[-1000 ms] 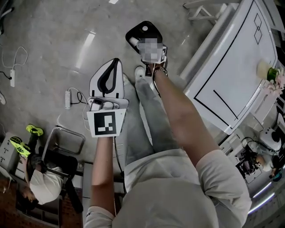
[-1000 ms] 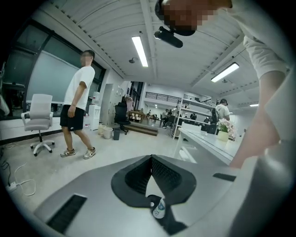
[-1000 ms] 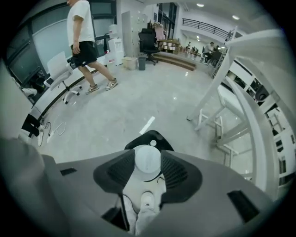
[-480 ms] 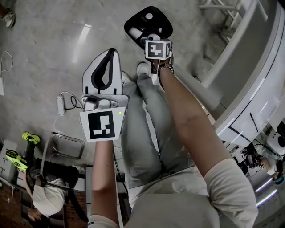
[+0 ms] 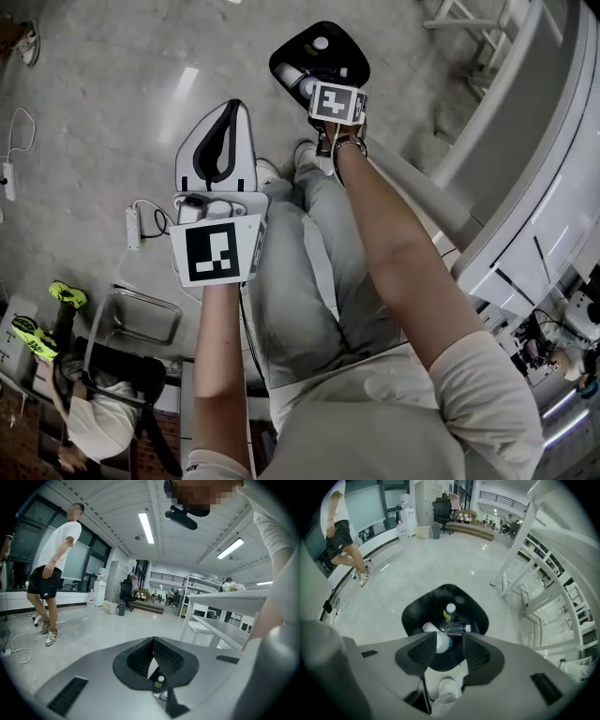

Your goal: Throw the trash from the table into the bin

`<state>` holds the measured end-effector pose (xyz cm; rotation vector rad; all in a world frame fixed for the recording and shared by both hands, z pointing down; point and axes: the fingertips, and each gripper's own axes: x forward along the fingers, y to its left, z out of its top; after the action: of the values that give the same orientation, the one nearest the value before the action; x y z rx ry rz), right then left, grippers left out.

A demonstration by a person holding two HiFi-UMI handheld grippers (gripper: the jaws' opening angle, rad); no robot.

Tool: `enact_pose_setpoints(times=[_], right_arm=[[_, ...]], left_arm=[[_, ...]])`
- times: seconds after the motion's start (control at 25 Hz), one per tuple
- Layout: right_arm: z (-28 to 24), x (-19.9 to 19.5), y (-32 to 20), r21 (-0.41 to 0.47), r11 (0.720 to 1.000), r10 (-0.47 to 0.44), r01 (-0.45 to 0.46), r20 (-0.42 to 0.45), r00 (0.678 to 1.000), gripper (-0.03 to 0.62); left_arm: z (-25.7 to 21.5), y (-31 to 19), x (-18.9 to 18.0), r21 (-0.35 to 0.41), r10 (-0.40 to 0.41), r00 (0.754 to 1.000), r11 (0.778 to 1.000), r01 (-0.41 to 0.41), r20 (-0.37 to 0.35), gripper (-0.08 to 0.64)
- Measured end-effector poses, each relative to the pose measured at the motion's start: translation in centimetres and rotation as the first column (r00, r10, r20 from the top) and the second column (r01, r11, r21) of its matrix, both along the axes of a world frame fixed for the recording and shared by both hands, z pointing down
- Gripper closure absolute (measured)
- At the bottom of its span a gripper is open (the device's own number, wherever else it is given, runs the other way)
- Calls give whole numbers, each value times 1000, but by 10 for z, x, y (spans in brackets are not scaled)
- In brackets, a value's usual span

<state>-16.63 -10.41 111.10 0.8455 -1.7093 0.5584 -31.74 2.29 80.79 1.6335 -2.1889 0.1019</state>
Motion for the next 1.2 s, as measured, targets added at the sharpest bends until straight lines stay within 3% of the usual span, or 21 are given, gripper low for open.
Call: enact_pose_setpoints(times=[0.04,0.16,0.32,0.56,0.72,0.84,0.96,1.04,1.12,1.2], right_arm=[[-15,-2,0,16,1000,2,-2,8,1000,421],[-72,-14,4,82,996,14,-20,69,998,581],[-157,-58,10,157,988,-37,-2,242,970,581],[-336,-89,43,191,981,-114,12,533,838,581],[-470,-77,55,210,977,-118,-33,665,737,581],[-565,-53,61,257,964,-141,-72,719,680,581],[-658,-20,66,362,927,-228,-95,748,623,581],[-709,5,68,456,883,-305,-108,735,606,581],[-746,39,66,555,822,-367,-126,687,627,581],[-770,79,63,629,761,-386,-159,636,668,581]], left_arm=[[-11,2,0,4,-6,1000,1000,6,3,554],[-51,14,-2,-2,-28,1000,1000,28,-5,554],[-113,27,-16,20,-74,997,997,73,29,554],[-215,44,-26,48,-123,989,992,120,78,554],[-287,50,-16,88,-120,990,990,113,80,554],[-337,52,5,115,-86,993,990,77,76,554],[-388,52,32,150,-46,996,988,34,82,554],[-419,44,52,174,8,996,984,-24,93,554],[-444,29,76,208,83,992,973,-101,96,554],[-463,9,102,246,166,981,951,-187,100,554]])
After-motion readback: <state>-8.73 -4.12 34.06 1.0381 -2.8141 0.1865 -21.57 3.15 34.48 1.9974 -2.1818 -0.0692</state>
